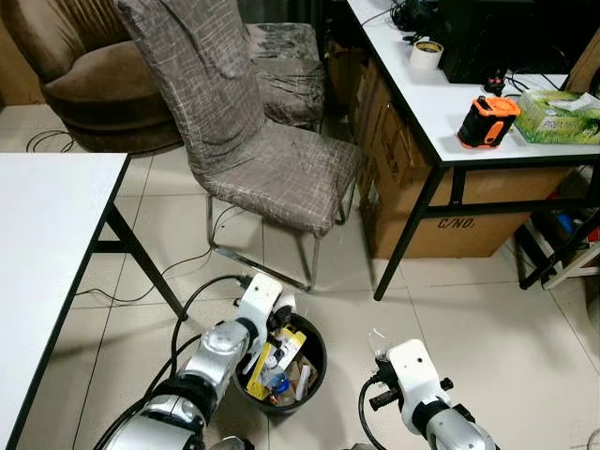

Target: Picking trash to rubbish bin

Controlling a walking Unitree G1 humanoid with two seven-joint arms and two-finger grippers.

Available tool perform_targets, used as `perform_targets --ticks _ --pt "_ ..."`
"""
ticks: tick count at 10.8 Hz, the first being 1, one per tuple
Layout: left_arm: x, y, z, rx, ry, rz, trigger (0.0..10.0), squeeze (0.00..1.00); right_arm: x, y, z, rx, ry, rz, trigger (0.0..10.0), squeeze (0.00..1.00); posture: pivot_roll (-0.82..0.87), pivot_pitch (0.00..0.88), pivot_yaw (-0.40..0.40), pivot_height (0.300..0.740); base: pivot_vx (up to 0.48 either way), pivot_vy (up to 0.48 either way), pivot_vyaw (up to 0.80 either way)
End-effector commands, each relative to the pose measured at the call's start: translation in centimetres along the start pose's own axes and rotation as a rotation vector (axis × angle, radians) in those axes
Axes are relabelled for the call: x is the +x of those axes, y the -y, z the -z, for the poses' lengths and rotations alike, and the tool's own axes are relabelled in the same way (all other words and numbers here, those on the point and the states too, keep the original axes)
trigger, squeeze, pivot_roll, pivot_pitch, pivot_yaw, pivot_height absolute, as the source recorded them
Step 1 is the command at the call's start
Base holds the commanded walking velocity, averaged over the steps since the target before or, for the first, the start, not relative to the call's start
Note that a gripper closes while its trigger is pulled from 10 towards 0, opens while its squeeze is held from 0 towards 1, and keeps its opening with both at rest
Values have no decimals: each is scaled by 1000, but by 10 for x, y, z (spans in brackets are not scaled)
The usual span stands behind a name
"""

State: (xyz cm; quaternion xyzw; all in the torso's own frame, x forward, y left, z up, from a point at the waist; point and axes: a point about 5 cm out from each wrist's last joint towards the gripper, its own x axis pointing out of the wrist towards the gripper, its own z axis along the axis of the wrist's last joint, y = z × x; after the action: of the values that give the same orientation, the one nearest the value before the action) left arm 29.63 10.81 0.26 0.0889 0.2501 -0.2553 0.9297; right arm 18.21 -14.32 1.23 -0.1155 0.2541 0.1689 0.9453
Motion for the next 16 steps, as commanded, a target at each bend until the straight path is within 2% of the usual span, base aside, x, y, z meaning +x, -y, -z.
perform_targets --ticks 1,4,5,6,7,8,9,10,11,12,14,16 --pt "1 2 0 -8 -2 10 10000 1000 1 2 -1 -5 -5 4 10000 0 -181 142 6 740 0 0 0" --pt "3 5 -3 -4 7 21 10000 1000 1 4 -2 -8 -2 9 10000 0 -178 139 4 740 0 0 0" --pt "1 -1 -4 36 23 -4 10000 1000 9 3 -5 -12 4 1 10000 0 -156 121 -2 740 0 0 0" --pt "-7 -9 1 17 57 -15 10000 0 24 2 -10 -9 11 -10 10000 0 -121 97 1 740 0 0 0" --pt "-19 -14 10 3 98 -7 10000 0 43 1 -16 -7 14 -23 10000 0 -85 90 -7 740 0 0 0" --pt "-41 -18 22 40 115 15 10000 0 64 0 -22 -33 1 -66 10000 0 -41 84 -26 740 0 0 0" --pt "-53 -20 27 74 112 15 10000 0 74 -1 -27 -37 -7 -92 10000 0 -8 86 -41 740 0 0 0" --pt "-79 -25 34 66 121 -28 10000 0 89 -8 -34 -62 -15 -157 10000 0 28 86 -56 740 0 0 0" --pt "-96 -28 38 40 120 -77 10000 0 96 -16 -39 -81 -8 -216 10000 0 59 88 -71 740 0 0 0" --pt "-122 -25 39 21 106 -103 10000 0 103 -25 -41 -95 -24 -271 10000 0 109 97 -87 740 0 0 0" --pt "-156 -14 47 36 34 -94 10000 0 109 -31 -48 -146 -42 -316 10000 0 123 114 -88 740 0 0 0" --pt "-166 -9 45 23 3 -74 10000 0 113 -29 -59 -164 -15 -298 10000 0 120 119 -78 740 0 0 0"
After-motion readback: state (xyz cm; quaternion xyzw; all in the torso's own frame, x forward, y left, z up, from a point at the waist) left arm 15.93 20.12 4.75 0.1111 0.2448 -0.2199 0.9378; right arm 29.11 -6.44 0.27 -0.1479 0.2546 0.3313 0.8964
